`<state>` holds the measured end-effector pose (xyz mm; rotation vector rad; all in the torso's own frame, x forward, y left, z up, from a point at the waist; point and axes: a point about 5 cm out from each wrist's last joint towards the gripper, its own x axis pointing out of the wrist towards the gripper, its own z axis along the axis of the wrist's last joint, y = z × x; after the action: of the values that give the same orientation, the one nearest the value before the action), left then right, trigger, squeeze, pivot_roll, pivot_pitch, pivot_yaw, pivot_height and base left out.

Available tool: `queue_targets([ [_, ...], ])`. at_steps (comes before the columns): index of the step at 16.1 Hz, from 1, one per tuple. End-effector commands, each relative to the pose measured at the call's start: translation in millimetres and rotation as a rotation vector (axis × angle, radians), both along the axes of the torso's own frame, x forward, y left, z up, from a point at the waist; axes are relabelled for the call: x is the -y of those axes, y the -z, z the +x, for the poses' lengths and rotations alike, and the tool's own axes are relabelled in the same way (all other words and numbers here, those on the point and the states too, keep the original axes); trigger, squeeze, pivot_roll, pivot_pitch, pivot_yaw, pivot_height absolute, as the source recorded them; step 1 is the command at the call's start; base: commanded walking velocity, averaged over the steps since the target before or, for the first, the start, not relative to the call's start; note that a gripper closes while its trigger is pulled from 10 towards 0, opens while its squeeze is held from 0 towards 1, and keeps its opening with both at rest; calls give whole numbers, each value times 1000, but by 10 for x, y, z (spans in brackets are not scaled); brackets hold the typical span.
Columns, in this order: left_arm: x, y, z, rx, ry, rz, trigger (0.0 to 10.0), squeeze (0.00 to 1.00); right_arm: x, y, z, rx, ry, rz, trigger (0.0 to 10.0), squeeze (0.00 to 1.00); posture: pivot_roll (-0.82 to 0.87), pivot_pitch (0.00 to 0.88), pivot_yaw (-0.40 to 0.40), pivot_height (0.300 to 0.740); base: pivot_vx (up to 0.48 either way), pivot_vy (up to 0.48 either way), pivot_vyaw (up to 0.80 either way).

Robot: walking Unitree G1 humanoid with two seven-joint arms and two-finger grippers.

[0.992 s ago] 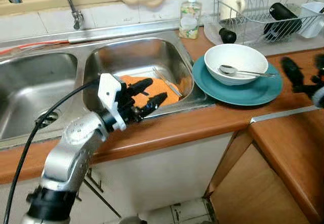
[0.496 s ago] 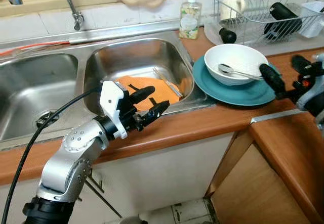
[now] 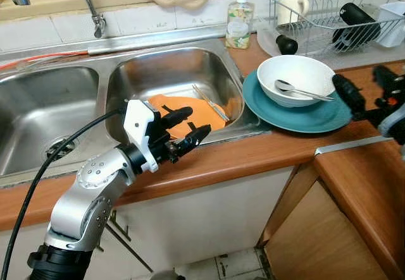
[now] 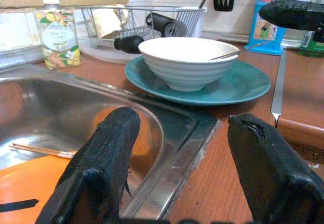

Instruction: Kitchen organization

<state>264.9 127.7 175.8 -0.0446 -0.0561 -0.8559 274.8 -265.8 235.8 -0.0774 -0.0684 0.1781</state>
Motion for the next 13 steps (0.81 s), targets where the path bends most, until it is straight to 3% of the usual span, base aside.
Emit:
queue_targets([
  [1, -27, -43, 2, 14, -2, 20, 10000, 0, 10, 25, -14, -25, 10, -30, 10000, 0, -54, 0, 86, 740, 0, 0, 0],
  [5, 2, -34, -18, 4, 25, 26, 10000, 0, -147, 121, -9, -67, -51, -132, 10000, 0, -51, 0, 88, 740, 0, 0, 0],
  [6, 13, -21, -46, -9, 54, 38, 10000, 0, -254, 143, -12, -67, -96, -167, 10000, 0, -48, 0, 91, 740, 0, 0, 0],
  [8, 20, -10, -75, -18, 80, 47, 10000, 0, -328, 129, -15, -55, -125, -160, 10000, 0, -46, 0, 91, 740, 0, 0, 0],
  [10, 16, -16, -83, -20, 85, 49, 10000, 0, -391, -2, -14, 18, -155, -68, 10000, 0, -45, 0, 92, 740, 0, 0, 0],
  [13, 14, -27, -73, -19, 83, 49, 10000, 0, -301, -4, -9, 4, -112, -44, 10000, 0, -46, 0, 94, 740, 0, 0, 0],
])
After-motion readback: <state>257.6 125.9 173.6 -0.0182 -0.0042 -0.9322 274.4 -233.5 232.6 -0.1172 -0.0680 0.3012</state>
